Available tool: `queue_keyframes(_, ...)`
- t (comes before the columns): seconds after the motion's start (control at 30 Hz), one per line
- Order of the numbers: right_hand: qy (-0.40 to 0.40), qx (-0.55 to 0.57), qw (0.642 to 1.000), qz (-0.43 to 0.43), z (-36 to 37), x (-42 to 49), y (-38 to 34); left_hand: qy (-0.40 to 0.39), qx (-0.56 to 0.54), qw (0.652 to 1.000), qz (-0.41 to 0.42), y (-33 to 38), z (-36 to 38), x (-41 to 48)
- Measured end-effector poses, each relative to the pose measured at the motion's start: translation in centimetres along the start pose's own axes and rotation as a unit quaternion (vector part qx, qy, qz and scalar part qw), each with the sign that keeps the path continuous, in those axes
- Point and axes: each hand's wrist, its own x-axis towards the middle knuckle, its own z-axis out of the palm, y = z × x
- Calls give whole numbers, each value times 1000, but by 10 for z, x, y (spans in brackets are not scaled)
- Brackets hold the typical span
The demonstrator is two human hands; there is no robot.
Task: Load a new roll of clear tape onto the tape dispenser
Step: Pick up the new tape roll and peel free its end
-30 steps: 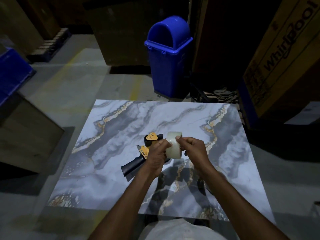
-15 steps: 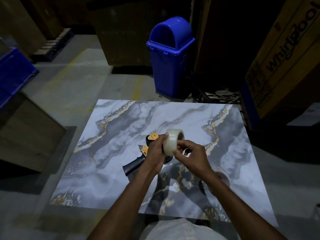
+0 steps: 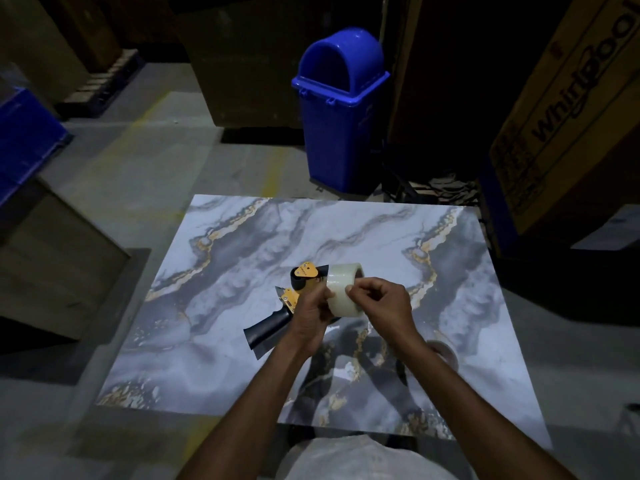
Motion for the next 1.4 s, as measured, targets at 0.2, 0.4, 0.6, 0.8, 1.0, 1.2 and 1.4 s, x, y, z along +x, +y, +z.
queue_keyframes(0.2,-35,-115,985,-122,13,-16,15,35,-22,999,-26,5,-7,6)
queue_keyframes(0.4,-30,-151,981,-114,22,-18,19,32,-34,999,-2,2,-19,8)
queue_keyframes(0.6,12,-31,999,43,28,-7,8,6,12,1000,9,2,-24,2)
queue_keyframes(0.8,11,15,998,55,32,-2,2,-28,19,999,-3,3,-35,-1)
queue_keyframes(1.0,52,-90,993,-62,51,-18,15,-11,-17,998,-55,9,-46,16)
queue_keyframes(1.2,33,-289,933,-212,56,-28,41,-15,-48,995,-82,11,-51,24)
queue_keyframes(1.4,79,-194,967,-145,58,-33,36,13,-75,991,-108,9,-60,16)
